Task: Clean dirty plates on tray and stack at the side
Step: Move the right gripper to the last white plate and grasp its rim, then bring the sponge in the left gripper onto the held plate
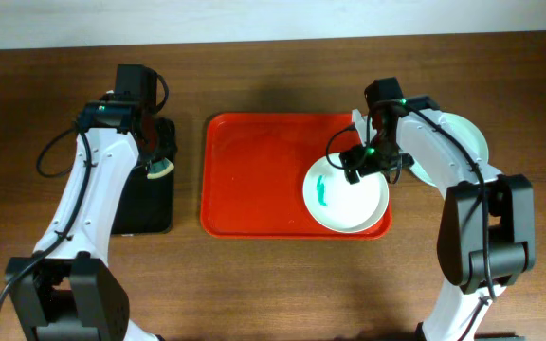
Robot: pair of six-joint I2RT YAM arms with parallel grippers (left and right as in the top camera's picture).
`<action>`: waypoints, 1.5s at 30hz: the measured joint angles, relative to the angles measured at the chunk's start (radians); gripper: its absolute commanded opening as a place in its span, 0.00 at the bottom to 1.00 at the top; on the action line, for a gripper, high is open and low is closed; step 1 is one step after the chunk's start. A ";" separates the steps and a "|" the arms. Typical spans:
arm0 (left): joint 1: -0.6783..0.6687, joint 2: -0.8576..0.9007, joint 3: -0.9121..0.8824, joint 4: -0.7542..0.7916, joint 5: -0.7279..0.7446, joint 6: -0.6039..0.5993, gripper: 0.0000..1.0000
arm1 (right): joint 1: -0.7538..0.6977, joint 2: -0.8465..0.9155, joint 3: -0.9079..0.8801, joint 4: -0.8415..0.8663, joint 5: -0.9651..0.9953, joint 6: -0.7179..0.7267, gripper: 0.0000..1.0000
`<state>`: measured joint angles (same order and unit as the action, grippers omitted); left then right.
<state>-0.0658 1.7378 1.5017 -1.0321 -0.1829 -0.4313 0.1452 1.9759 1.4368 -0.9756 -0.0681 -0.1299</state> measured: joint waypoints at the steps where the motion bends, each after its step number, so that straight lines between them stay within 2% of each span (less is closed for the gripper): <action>1: 0.000 0.000 0.000 0.000 0.000 0.000 0.00 | 0.000 0.000 -0.009 0.001 0.000 -0.001 0.95; 4: 0.000 0.000 0.000 0.000 0.000 0.000 0.00 | 0.000 0.000 -0.046 0.008 0.000 -0.001 0.95; 10: 0.000 0.000 0.000 0.000 0.000 0.000 0.00 | -0.001 0.000 -0.060 -0.020 -0.012 0.000 0.82; 14: 0.000 0.000 0.000 0.000 0.000 0.000 0.00 | -0.001 0.000 -0.061 -0.080 -0.057 0.005 0.68; 19: 0.000 0.000 0.000 0.000 0.000 0.000 0.00 | -0.001 0.000 -0.069 -0.139 -0.094 0.027 0.67; 27: 0.000 0.000 0.000 0.000 0.000 0.000 0.00 | -0.001 -0.007 -0.161 -0.030 -0.072 0.177 0.64; 29: 0.000 0.000 0.000 0.000 0.000 0.000 0.00 | -0.001 -0.008 -0.162 -0.018 -0.071 0.221 0.56; 35: 0.000 0.000 0.000 0.000 0.019 0.000 0.00 | -0.001 -0.010 -0.164 0.056 -0.057 0.299 0.13; 45: -0.014 0.000 0.000 0.017 0.155 0.024 0.00 | 0.003 -0.008 -0.179 0.315 -0.193 0.339 0.07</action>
<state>-0.0795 1.7378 1.5017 -1.0149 -0.0280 -0.4072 0.1478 1.9682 1.2579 -0.6609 -0.2607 0.2092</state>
